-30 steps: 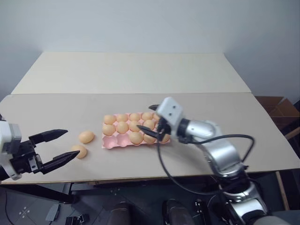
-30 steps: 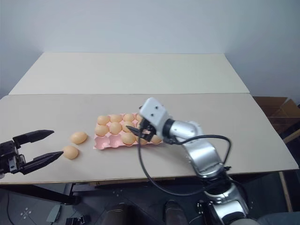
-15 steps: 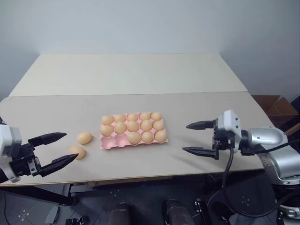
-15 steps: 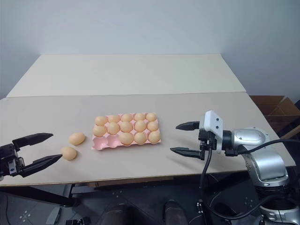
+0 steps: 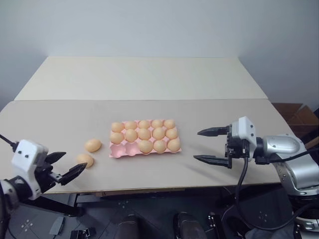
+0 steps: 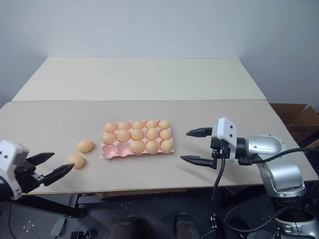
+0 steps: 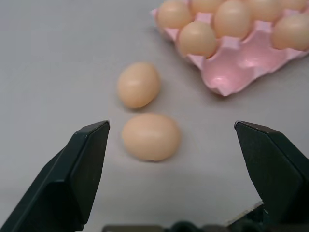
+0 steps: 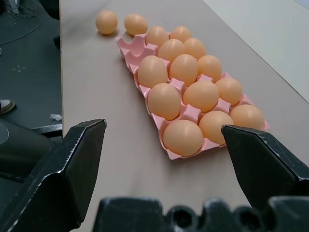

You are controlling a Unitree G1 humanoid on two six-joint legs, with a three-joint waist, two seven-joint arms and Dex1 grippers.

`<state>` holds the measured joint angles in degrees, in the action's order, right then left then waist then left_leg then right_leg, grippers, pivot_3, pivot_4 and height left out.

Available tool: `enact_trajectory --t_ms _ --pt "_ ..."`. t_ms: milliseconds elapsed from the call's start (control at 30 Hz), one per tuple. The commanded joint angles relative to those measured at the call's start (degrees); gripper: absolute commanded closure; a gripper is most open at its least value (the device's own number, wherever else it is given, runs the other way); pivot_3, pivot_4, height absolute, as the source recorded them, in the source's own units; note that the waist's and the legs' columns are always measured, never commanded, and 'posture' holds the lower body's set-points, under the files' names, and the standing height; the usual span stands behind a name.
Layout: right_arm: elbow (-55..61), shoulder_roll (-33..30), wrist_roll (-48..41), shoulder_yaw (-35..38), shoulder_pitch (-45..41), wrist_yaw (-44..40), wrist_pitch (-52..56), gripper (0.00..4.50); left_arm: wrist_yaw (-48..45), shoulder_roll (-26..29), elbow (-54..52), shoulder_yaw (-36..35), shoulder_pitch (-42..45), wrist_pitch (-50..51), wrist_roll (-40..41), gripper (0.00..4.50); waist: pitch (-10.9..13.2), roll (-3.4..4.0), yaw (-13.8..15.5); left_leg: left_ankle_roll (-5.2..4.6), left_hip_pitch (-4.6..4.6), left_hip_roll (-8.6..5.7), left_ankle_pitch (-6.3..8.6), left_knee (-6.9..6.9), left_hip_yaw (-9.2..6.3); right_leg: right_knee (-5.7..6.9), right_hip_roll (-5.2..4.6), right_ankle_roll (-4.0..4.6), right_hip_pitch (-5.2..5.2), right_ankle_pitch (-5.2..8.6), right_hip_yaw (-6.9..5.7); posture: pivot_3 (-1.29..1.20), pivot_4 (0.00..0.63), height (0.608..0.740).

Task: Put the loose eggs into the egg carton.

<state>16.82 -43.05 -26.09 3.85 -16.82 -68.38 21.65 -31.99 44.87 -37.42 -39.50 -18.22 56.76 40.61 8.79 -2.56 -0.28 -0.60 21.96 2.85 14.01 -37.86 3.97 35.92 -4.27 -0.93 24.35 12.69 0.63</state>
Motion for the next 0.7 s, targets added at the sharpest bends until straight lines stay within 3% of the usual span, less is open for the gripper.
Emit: enact_trajectory --t_ms 33,267,367,533,700 --pt "1.65 -0.31 -1.73 1.08 -0.3 0.21 -1.15 0.02 7.63 -1.21 0.09 3.68 4.79 5.82 -0.68 0.0 0.0 0.01 0.08 0.0 -0.01 0.0 0.0 0.0 0.0 0.01 0.0 0.0 0.0 -0.01 0.01 0.0 0.15 0.74" --pt "3.81 -0.41 -2.54 1.84 0.67 1.57 -0.58 0.02 12.35 -2.52 5.92 12.46 11.21 8.03 -4.5 0.0 -0.01 -0.01 0.03 0.01 0.03 -0.03 0.0 0.0 0.0 -0.02 0.01 0.03 0.0 -0.21 0.02 0.0 0.15 0.74" --pt "4.55 -0.45 -3.0 2.26 1.15 2.52 -0.38 0.0 11.83 -2.05 7.15 14.2 12.97 7.47 -5.17 0.58 -0.01 -0.02 0.09 0.0 0.09 -0.03 0.01 0.0 -0.02 -0.05 0.0 0.02 0.03 -0.21 0.0 0.0 0.15 0.74" --pt "5.78 -0.34 -3.59 2.26 1.86 4.81 -0.07 0.0 10.11 -0.55 8.02 14.42 14.0 6.68 -5.98 2.01 -0.01 -0.01 0.14 0.0 0.06 -0.04 0.01 0.0 -0.01 -0.05 -0.03 0.13 0.02 -0.16 0.01 0.0 0.15 0.74" --pt "6.87 -0.63 -4.03 2.49 3.05 6.04 -0.18 0.0 6.63 2.59 4.41 10.99 9.81 5.25 -6.21 2.06 -0.01 -0.02 -0.01 0.0 0.07 -0.02 0.01 0.0 -0.01 -0.05 -0.03 0.13 0.03 -0.15 0.01 0.0 0.15 0.74"
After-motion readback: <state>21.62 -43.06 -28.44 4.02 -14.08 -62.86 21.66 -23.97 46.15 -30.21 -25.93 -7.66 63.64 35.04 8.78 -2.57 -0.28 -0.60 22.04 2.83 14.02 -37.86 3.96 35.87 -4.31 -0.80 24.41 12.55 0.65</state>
